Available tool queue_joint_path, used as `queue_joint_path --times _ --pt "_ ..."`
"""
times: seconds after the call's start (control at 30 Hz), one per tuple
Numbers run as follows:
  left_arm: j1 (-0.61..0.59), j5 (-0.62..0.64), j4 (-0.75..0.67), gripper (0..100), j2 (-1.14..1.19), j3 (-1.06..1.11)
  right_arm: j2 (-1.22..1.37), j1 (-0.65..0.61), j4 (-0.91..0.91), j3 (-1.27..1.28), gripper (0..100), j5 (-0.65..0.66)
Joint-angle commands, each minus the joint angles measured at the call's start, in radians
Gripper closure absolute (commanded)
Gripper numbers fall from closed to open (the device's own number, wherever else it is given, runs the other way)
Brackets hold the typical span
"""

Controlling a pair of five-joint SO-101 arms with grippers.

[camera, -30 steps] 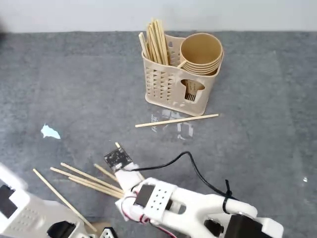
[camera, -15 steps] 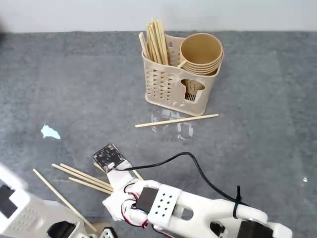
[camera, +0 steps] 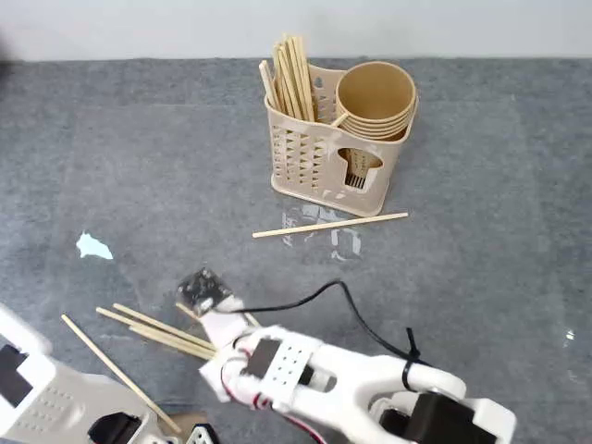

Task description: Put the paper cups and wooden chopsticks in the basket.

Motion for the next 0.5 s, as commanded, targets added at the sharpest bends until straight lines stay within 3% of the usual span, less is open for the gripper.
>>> queue_joint_path --times 0.0,0.27,0.47 --pt "-0.005 -0.012 -0.015 98 -0.046 -0.007 0.001 0.102 -0.016 -0.054 99.0 0.061" --pt "-0.003 -0.012 -0.014 98 -0.046 -0.007 -0.002 0.237 -0.012 -0.054 99.0 0.150" --pt "-0.005 -0.012 -0.014 98 -0.046 -0.007 -0.064 0.151 -0.012 -0.051 99.0 0.152"
